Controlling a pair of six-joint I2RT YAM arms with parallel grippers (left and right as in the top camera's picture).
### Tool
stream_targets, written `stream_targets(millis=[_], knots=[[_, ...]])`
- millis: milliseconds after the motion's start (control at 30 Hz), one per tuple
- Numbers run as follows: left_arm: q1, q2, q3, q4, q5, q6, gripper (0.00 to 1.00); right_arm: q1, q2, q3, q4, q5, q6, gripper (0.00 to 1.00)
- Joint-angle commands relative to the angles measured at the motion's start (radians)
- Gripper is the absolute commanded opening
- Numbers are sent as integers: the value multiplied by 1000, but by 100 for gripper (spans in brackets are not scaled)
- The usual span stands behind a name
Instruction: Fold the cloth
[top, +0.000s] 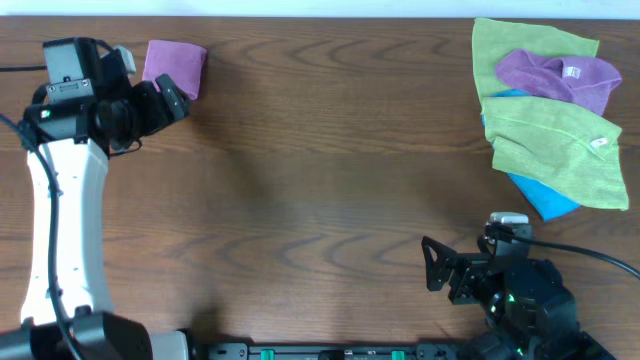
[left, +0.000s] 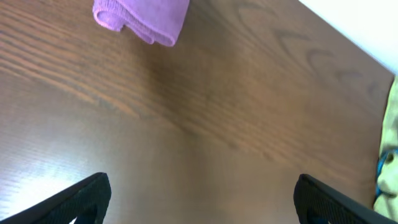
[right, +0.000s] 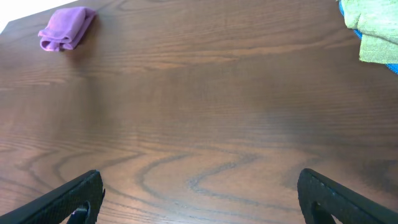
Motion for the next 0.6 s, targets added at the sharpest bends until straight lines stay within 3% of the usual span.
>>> stream_targets(millis=[0, 300, 567], knots=[[5, -55, 14, -40, -20, 99, 95, -7, -3, -6, 0, -3, 11, 99], [5, -247, 13, -212, -109, 130, 95, -7, -3, -6, 0, -3, 11, 99], [3, -444, -72, -192, -127, 240, 95, -7, -3, -6, 0, -3, 11, 99]])
